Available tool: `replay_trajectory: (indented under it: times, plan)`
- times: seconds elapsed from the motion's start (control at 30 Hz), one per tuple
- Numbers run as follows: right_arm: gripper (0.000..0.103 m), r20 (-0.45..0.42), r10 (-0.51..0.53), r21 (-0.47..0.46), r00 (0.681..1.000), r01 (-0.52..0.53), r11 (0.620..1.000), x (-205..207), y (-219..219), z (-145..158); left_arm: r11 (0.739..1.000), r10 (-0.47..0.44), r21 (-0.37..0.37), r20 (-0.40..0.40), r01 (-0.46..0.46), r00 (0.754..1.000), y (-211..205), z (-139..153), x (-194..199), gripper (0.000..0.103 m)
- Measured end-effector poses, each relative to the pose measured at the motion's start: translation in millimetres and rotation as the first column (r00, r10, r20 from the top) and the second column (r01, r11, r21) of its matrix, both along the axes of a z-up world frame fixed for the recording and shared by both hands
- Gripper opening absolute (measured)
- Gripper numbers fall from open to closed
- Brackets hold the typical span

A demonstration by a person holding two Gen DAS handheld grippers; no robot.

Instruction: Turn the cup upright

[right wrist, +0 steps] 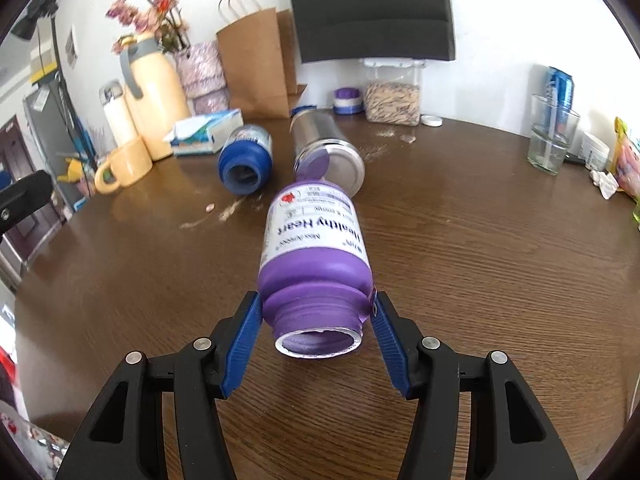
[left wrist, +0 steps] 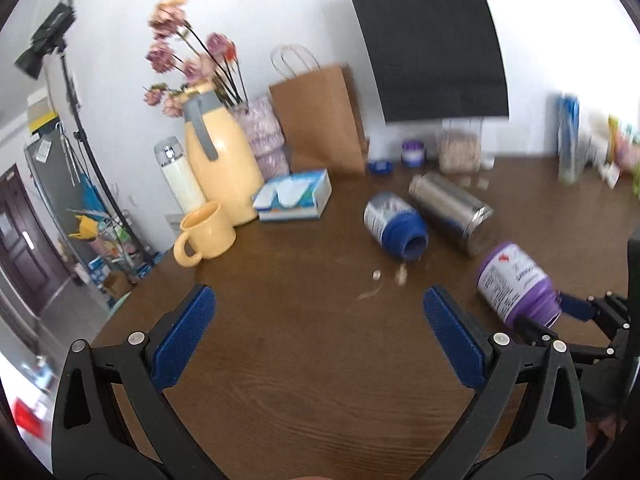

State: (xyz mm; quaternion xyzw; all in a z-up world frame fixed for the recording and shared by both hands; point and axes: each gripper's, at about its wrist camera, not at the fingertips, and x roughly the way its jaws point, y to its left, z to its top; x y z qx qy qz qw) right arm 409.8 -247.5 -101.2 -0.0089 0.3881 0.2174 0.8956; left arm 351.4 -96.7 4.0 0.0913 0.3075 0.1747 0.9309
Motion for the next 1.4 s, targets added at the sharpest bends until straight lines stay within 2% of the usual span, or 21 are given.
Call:
replay_trajectory:
  times: [0.13,0.23,0.3,0.4,0.47,0.5,0.57,0.6,0.67,0.7,0.73,0.8,0.87,0.9,0.93,0.97,1.03,1.07,1.2,1.27,1.4]
  plan:
    - [0.060,-0.007,0.010,-0.010,1.000,-0.011,1.000,0,2,-2,0.995,-0.086,-0.064,-0.063,0.082,0.994,-19,24,13,0.103]
    - [0.059,-0.004,0.013,0.013,1.000,-0.013,1.000,-1,-1,-1,0.977,-0.213,-0.056,-0.125,0.207,0.969,-52,32,34,0.103]
    - [0.060,-0.019,0.009,0.065,1.000,-0.008,0.998,1,-9,0,0.968,-0.251,-0.075,-0.169,0.241,0.953,-62,36,50,0.103]
    - [0.060,-0.022,0.004,0.095,1.000,-0.002,0.996,3,-17,2,0.920,-0.384,-0.015,-0.234,0.392,0.893,-74,35,71,0.103]
    - [0.060,-0.043,0.033,0.129,0.999,-0.027,0.991,6,-23,1,0.866,-0.473,0.028,-0.276,0.499,0.837,-80,26,80,0.103]
    - [0.060,-0.049,0.049,0.136,0.998,-0.042,0.990,7,-24,0,0.848,-0.489,0.055,-0.300,0.527,0.819,-80,17,90,0.103]
    - [0.060,-0.052,0.057,0.128,0.997,-0.050,0.990,9,-26,-2,0.845,-0.474,0.072,-0.358,0.530,0.805,-80,-4,111,0.103]
    - [0.060,-0.054,0.065,0.122,0.996,-0.058,0.991,8,-25,-4,0.856,-0.457,0.058,-0.376,0.513,0.806,-78,-13,120,0.103]
    - [0.060,-0.049,0.077,0.114,0.996,-0.071,0.991,8,-25,-3,0.860,-0.472,-0.037,-0.436,0.509,0.766,-80,-34,139,0.098]
    - [0.060,-0.049,0.082,0.102,0.995,-0.076,0.992,7,-25,-4,0.847,-0.512,-0.096,-0.409,0.522,0.756,-81,-38,144,0.096]
    - [0.060,-0.047,0.089,0.095,0.995,-0.084,0.992,7,-26,-4,0.833,-0.540,-0.119,-0.384,0.540,0.749,-83,-37,144,0.096]
    - [0.060,-0.040,0.116,0.086,0.992,-0.112,0.990,5,-25,-3,0.782,-0.619,-0.190,-0.358,0.594,0.700,-91,-41,145,0.094]
    - [0.060,-0.037,0.139,0.068,0.990,-0.136,0.988,3,-24,-2,0.751,-0.658,-0.246,-0.351,0.612,0.666,-99,-48,143,0.091]
    - [0.060,-0.029,0.147,0.044,0.989,-0.146,0.988,2,-23,-1,0.743,-0.665,-0.244,-0.372,0.623,0.648,-106,-55,140,0.085]
    - [0.060,-0.028,0.144,0.037,0.989,-0.143,0.989,2,-23,-1,0.740,-0.664,-0.223,-0.393,0.635,0.636,-112,-62,137,0.069]
    - [0.060,-0.039,0.154,0.044,0.987,-0.152,0.987,3,-24,-2,0.733,-0.669,-0.207,-0.392,0.648,0.631,-114,-68,133,0.065]
    - [0.060,-0.041,0.155,0.043,0.987,-0.154,0.987,5,-25,-2,0.733,-0.673,-0.196,-0.344,0.651,0.655,-109,-67,126,0.063]
    - [0.060,-0.038,0.146,0.034,0.988,-0.145,0.989,5,-28,-1,0.742,-0.665,-0.190,-0.332,0.643,0.669,-105,-65,126,0.059]
    - [0.061,-0.041,0.048,0.032,0.998,-0.047,0.998,11,-43,1,0.783,-0.623,-0.205,-0.270,0.588,0.735,-80,-57,124,0.059]
    - [0.063,-0.040,-0.016,0.032,0.999,0.017,0.999,14,-51,2,0.795,-0.607,-0.194,-0.278,0.575,0.745,-72,-56,124,0.061]
    - [0.063,-0.042,-0.133,0.037,0.990,0.135,0.990,22,-69,1,0.754,-0.657,-0.234,-0.283,0.614,0.699,-61,-54,120,0.069]
